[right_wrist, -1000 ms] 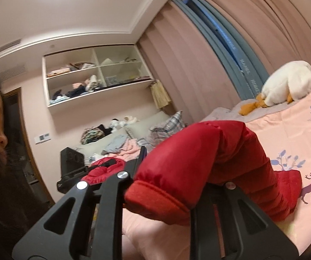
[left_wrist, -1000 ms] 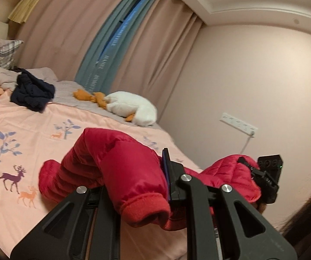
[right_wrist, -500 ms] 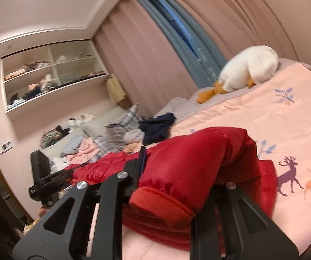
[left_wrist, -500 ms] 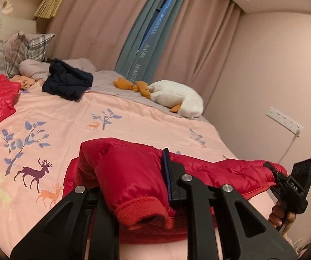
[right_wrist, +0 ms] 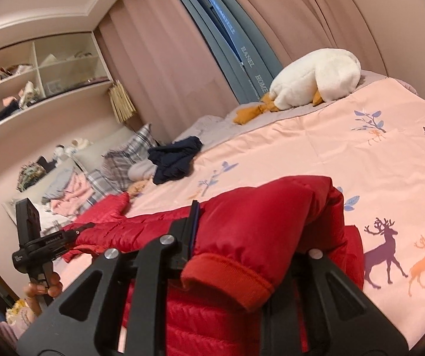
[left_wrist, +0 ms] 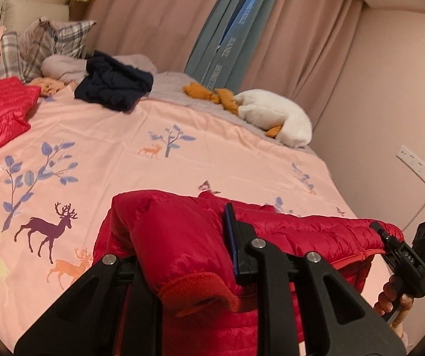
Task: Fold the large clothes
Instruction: 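Hold the folded hem still above the jacket with both tools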
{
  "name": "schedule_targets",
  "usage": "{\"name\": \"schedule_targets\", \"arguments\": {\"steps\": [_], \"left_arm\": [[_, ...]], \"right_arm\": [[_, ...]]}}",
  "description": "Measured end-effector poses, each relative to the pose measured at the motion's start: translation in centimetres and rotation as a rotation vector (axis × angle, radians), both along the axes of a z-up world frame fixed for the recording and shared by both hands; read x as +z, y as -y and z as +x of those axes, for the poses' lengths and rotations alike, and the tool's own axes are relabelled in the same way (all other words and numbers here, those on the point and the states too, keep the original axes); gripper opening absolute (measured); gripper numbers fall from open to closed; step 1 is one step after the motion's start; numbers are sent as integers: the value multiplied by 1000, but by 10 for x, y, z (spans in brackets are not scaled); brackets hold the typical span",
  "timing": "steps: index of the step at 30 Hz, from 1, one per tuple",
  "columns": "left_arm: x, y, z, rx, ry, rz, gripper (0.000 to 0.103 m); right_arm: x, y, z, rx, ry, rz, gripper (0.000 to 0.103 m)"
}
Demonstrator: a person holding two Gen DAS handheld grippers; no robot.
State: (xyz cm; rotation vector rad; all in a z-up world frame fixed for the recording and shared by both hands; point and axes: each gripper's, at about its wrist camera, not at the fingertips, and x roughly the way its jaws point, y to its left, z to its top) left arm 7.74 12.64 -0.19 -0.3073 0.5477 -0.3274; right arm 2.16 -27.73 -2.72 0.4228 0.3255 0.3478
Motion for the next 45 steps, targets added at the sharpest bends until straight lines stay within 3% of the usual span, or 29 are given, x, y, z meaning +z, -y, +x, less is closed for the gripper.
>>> {"name": "schedule_targets", "arguments": {"steps": [14,20,45], "left_arm": [[-36,6,55,56,-128,15,21],[-46,9,76,76,-172,31,21],[-62,26,108,81,-204,119,22]], "right_arm": [[-41,-2,66,-29,-154,-33,18],[-45,-5,85,-35,-182,-61,18],[-58,-3,116,-59,-244,-62,18]]}}
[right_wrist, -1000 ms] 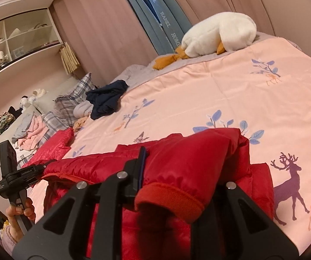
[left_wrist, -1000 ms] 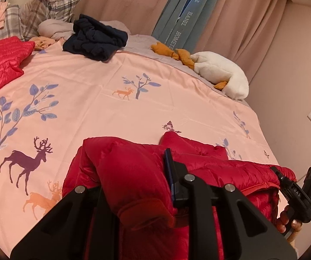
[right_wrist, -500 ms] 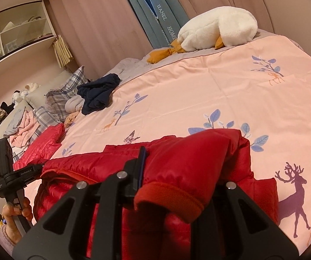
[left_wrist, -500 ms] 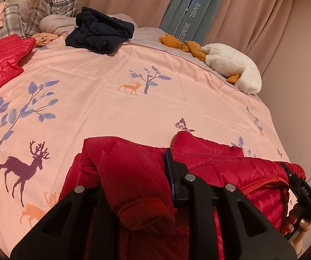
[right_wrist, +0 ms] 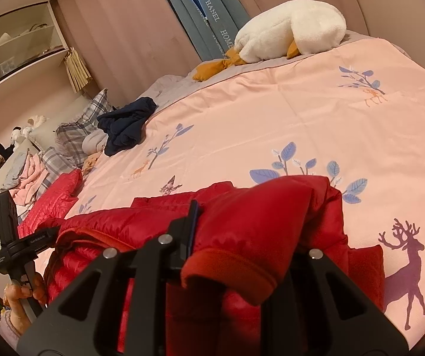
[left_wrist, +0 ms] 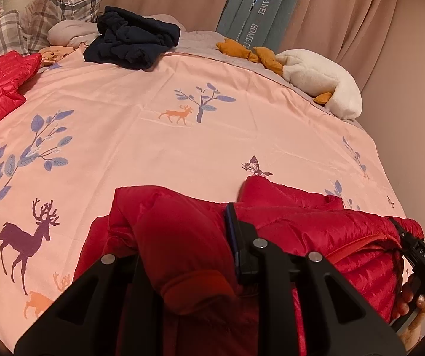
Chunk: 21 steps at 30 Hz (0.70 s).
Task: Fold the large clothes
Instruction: 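Hold the folded hem still above the jacket with both tools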
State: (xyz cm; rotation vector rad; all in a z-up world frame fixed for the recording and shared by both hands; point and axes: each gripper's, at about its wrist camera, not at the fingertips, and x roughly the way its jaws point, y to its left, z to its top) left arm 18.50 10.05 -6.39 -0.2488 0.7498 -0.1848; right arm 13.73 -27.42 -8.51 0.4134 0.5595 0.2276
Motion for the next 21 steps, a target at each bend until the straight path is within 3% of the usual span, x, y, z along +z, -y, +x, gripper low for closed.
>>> {"name": "schedule_targets", "arguments": {"steps": [21], "left_arm": [[-7,6,7,-6,-16,27,22]], "right_arm": [[-9,3,7,-8,-29,7,18]]}}
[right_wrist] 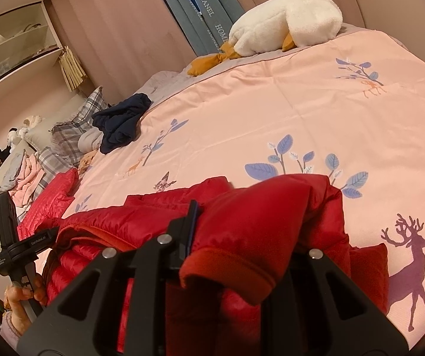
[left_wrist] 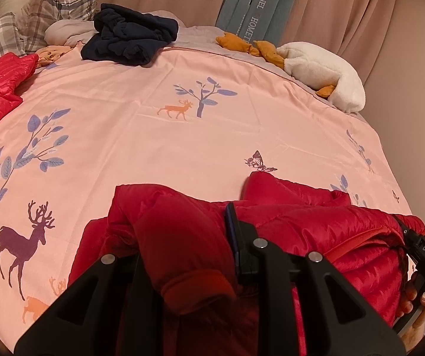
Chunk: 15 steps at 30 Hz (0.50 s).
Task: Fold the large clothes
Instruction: 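Hold the folded hem still above the jacket with both tools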
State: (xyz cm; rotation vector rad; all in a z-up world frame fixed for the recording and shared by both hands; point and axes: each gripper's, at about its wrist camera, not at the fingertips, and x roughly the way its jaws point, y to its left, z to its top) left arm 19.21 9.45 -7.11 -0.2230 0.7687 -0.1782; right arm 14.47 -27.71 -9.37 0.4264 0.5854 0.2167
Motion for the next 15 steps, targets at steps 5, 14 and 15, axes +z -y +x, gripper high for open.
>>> {"name": "schedule_targets", "arguments": {"steps": [5,14,15], "left_arm": [[-1,0,1,-1,0,4,22],[-2,1,2,0,-3,11,22],[-2,1,2,0,-3,12,22]], "right_arm": [[-2,0,1,-1,-5,1,18],[-5,1,4,-2,-13,2,18],[-5,1,4,-3,-14,1,18]]}}
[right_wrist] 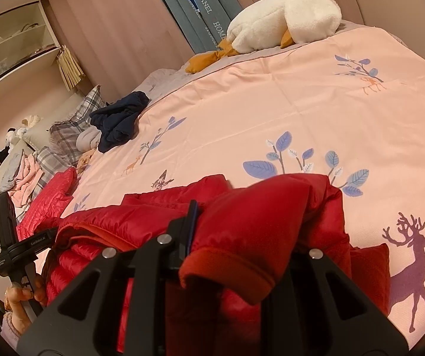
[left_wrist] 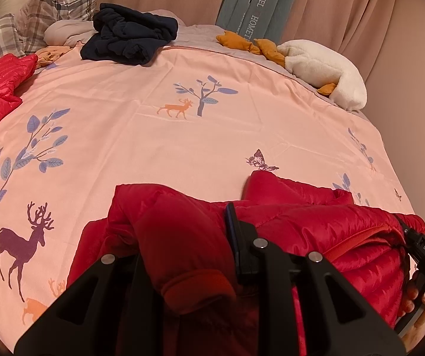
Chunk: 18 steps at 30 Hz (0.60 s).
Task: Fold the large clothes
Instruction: 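Hold the folded hem still above the jacket with both tools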
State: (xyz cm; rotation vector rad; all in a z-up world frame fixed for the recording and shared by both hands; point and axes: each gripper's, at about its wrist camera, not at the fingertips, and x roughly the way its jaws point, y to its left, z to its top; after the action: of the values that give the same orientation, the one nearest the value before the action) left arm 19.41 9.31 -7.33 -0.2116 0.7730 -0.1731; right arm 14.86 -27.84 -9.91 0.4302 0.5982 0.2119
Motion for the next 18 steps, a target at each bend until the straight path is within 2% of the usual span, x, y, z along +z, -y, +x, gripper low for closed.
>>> {"name": "schedule_targets", "arguments": {"steps": [18], "left_arm": [[-4,3,3,-2,-21,18,22]], "right_arm": [[-3,0,4,-2,-18,-1,19]]}}
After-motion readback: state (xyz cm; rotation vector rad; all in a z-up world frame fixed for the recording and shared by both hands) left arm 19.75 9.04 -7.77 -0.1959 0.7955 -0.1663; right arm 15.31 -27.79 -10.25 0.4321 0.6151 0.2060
